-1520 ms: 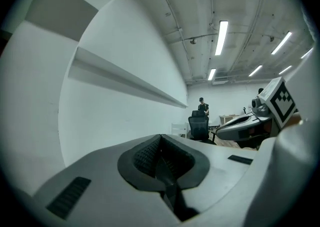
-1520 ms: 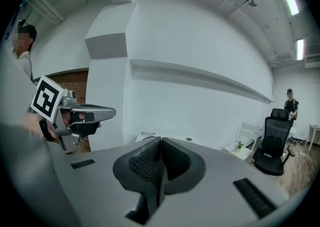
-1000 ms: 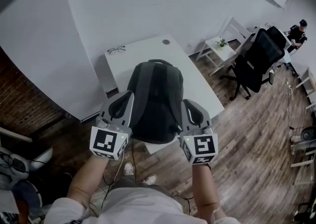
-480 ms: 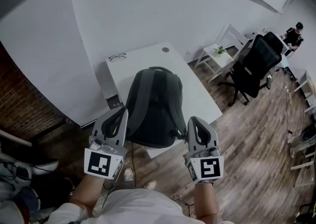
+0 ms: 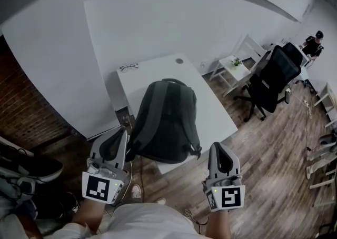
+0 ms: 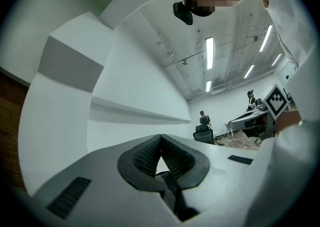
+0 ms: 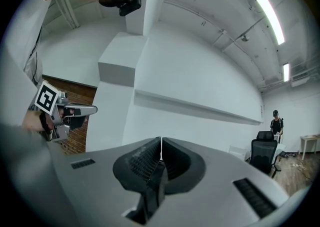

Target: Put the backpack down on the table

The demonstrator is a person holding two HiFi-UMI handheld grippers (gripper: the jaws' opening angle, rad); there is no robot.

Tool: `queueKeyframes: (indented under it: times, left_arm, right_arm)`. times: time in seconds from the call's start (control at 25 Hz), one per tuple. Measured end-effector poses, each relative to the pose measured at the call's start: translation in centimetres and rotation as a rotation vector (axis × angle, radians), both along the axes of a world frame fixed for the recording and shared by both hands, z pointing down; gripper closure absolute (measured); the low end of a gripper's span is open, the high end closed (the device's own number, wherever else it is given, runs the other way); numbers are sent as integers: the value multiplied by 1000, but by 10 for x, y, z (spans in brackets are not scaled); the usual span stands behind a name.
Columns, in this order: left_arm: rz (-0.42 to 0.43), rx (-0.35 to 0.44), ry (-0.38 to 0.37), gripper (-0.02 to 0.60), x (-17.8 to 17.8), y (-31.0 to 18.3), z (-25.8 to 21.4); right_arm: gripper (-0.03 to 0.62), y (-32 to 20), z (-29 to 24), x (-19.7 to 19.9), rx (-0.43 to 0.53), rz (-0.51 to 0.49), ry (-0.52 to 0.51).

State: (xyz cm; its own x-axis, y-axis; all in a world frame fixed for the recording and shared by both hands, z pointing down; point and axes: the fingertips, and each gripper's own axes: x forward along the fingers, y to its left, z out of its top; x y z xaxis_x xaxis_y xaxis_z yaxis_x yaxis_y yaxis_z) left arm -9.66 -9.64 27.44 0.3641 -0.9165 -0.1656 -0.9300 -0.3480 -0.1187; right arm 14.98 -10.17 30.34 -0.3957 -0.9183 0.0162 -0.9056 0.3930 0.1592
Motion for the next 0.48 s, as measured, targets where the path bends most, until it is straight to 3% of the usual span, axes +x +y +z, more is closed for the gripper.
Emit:
queueKeyframes:
  times: [0.48]
  left_arm:
    - [-21, -36, 20, 563, 2, 13, 8]
  right_arm:
    - [553, 15, -4, 20, -8, 25, 18]
